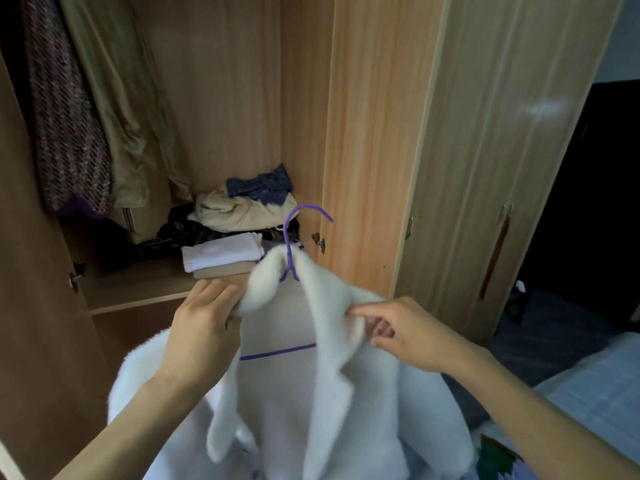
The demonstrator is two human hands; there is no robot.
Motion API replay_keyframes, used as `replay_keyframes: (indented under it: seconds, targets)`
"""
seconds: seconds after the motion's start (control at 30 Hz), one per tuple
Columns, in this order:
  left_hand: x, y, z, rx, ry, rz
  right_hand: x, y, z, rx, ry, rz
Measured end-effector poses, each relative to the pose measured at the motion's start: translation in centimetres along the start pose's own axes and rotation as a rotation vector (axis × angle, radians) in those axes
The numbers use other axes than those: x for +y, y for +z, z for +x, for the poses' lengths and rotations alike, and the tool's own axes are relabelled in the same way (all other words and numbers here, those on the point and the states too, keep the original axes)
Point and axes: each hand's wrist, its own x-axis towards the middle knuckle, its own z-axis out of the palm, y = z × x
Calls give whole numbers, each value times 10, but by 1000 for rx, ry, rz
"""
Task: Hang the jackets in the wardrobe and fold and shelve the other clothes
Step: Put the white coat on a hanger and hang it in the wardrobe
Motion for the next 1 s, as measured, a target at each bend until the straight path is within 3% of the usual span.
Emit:
replay_keyframes:
  seconds: [0.13,0.2,0.3,0.57,0.9,1.0]
  targets:
    - [-3,8,-4,21,22,-61,11,-20,4,359,-46,-54]
    - [-2,12,-2,36,8,-76,9,-17,11,309,-101,-145]
    - [1,14,1,50,29,-99,12,-2,25,208,-111,-90]
    - [20,14,10,31,-33,-94,8,20,41,652,-253,-49]
    - [7,17,38,-169,-157,-123,37,-2,55,660,-231,354]
    - [6,14,37,-240,-83,-18,52,-8,60,641,-228,417]
